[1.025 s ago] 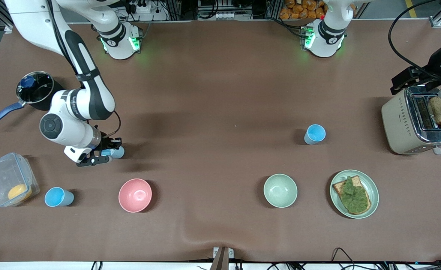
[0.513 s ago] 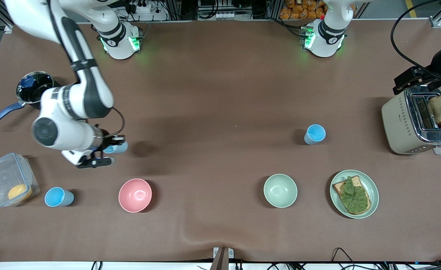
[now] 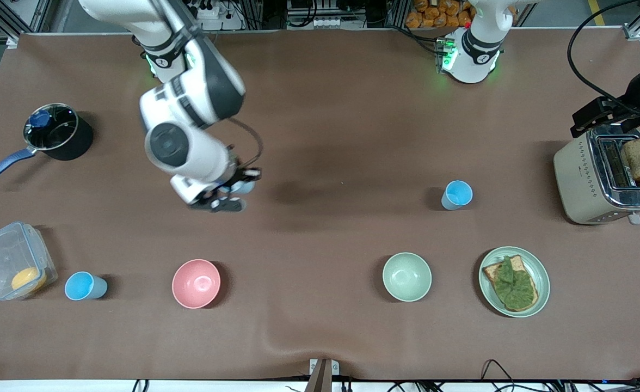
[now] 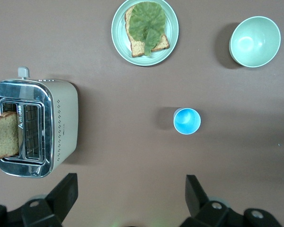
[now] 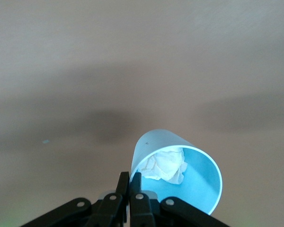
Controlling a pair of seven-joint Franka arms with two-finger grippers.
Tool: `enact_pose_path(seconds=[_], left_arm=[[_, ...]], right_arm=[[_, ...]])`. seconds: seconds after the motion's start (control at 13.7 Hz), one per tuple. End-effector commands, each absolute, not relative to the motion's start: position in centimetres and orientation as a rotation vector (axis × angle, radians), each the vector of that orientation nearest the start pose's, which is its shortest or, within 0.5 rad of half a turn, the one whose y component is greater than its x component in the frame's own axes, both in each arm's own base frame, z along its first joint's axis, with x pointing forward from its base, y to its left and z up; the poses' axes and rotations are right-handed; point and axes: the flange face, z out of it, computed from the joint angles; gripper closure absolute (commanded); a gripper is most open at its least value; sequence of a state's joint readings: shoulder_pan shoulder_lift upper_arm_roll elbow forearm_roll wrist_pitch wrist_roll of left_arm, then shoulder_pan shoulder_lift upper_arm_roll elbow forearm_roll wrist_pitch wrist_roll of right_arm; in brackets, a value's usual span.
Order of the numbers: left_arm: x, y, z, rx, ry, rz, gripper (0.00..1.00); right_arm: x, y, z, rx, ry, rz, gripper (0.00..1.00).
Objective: Stack blue cups with both arms
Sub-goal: 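Carry the blue cup with the right gripper to the table middle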
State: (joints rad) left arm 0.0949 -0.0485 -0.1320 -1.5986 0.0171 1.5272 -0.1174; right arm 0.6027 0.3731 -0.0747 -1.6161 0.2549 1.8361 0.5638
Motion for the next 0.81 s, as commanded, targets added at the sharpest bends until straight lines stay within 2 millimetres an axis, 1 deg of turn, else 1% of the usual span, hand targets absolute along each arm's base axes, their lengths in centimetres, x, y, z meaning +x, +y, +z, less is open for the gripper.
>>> enact_pose_path(seconds=[0.0, 0.07, 0.15, 0.22, 0.29, 0.37, 0.44, 0.51, 0.59, 0.66, 0.73], left_arm=[[53.1, -1.7, 63.6, -3.126, -0.133, 0.043, 0.0], [53.1, -1.6, 63.6, -3.126, -0.133, 0.045, 0.0], [53.1, -1.6, 63.6, -3.126, -0.133, 0.043, 0.0], [53.1, -1.6, 63.6, -3.126, -0.133, 0.043, 0.0], [53.1, -1.6, 63.6, -3.126, -0.13, 0.045, 0.0], [53.1, -1.6, 63.5, -3.126, -0.13, 0.048, 0.0], [53.1, -1.6, 63.5, -3.126, -0.133, 0.048, 0.0], [53.1, -1.6, 63.5, -3.126, -0.133, 0.048, 0.0], [53.1, -1.6, 63.5, -3.126, -0.126, 0.048, 0.0], [53.1, -1.6, 63.5, -3.126, -0.125, 0.048, 0.0], [53.1, -1.6, 63.5, -3.126, -0.125, 0.048, 0.0]], right_arm=[[52.9, 40.2, 38.9, -3.002, 0.325, 0.356, 1.0], [52.2, 42.8, 37.7, -2.999, 0.366, 0.33, 1.0], [51.2, 45.9, 35.9, -3.011, 0.42, 0.312, 1.0], [50.8, 48.2, 34.3, -3.009, 0.467, 0.283, 1.0], [50.9, 49.7, 32.9, -3.013, 0.491, 0.257, 1.0], [51.1, 50.4, 32.0, -3.031, 0.498, 0.234, 1.0], [51.2, 50.5, 31.6, -3.058, 0.482, 0.205, 1.0], [50.7, 50.8, 31.0, -3.078, 0.468, 0.196, 1.0], [49.6, 51.9, 29.8, -3.095, 0.479, 0.207, 1.0], [49.6, 51.9, 28.7, -3.091, 0.557, 0.225, 1.0], [49.5, 52.0, 28.4, -3.091, 0.577, 0.227, 1.0]])
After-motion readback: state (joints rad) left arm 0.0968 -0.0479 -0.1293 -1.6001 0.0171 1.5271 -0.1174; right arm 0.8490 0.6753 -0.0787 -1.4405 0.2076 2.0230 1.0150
